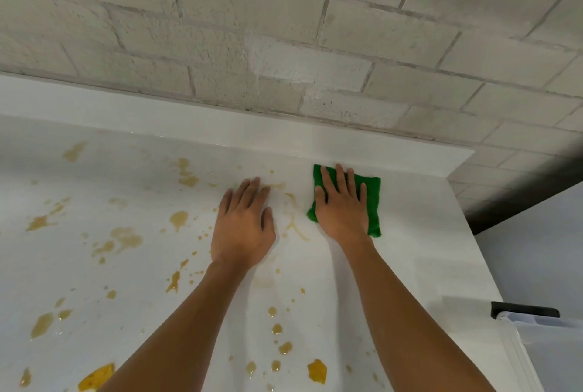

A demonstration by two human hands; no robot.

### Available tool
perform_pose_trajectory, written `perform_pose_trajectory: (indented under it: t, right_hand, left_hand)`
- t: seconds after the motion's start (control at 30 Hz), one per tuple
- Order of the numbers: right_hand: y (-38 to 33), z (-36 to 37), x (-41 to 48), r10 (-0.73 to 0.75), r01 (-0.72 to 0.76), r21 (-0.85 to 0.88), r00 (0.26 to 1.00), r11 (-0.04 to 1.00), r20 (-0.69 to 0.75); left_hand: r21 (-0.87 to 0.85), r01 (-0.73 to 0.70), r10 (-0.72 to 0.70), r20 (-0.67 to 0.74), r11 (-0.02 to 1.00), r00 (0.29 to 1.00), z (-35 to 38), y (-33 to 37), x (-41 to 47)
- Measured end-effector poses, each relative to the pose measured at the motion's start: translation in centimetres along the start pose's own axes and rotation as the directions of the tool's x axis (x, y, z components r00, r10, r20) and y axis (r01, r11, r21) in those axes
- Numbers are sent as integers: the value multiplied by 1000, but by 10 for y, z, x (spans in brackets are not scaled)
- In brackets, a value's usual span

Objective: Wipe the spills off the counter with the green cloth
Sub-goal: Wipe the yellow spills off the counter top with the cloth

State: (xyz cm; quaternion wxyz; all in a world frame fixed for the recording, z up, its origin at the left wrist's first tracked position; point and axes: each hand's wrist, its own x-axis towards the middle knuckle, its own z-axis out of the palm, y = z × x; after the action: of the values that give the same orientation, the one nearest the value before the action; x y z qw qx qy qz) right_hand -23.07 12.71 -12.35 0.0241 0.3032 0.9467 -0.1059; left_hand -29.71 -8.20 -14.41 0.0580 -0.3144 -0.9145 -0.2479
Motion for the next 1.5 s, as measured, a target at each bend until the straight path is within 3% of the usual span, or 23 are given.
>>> perform_pose_trajectory:
  t: [0.07,0.23,0.33,0.47,0.53,0.6,0.67,0.73,0.93,1.0,1.13,1.2,1.4,1.5]
  right_hand:
    - [-13,2,1,-52,52,5,999,999,10]
    - [18,3,-36,-378,378,-30,926,925,-14]
    - [43,0,-39,-247,245,-50,969,968,-29]
    - [11,0,-9,6,-6,-21,1000,1000,-10]
    - [-11,3,-6,-23,23,2,1000,1000,2]
    - [-20,9,-19,-145,145,-20,989,989,-4]
    - [-12,14,-40,-278,276,-56,960,959,-35]
    - [8,14,-52,-321,318,-60,945,946,-56]
    - [6,7,-21,-17,16,-46,1000,999,-16]
    - [-14,10,-18,-18,18,-15,1000,1000,-7]
    - [-16,17,-50,-287,284,-52,956,957,-54]
    - [3,18,-61,-344,340,-52,935,939,-83]
    - [-9,8,-26,34,-34,-22,999,999,-21]
    - [-43,11,-18,13,-12,13,1000,1000,-10]
  left_hand:
    - [-1,1,-1,-1,1000,1000,0,0,-1]
    - [-1,-2,2,1,1000,1000,1,-1,-1]
    - [-3,0,0,11,1000,1000,1,-1,-2]
    - [-4,4,-4,-1,1000,1000,1,-1,-1]
    - [-2,5,-5,-3,1000,1000,2,-1,0]
    - [-3,5,-5,-1,1000,1000,2,-1,0]
    - [-6,4,-4,1,1000,1000,2,-1,-1]
    - [-10,2,-2,-2,1000,1000,2,-1,0]
    - [-9,11,-11,4,1000,1000,2,-1,-1]
    - [-4,8,-8,1,1000,1000,2,-1,0]
    - [1,6,-6,10,1000,1000,1,-1,0]
    - [-1,3,-3,12,1000,1000,1,-2,0]
    - [-1,6,-6,12,1000,1000,2,-2,0]
    - [1,4,-4,10,1000,1000,1,-1,0]
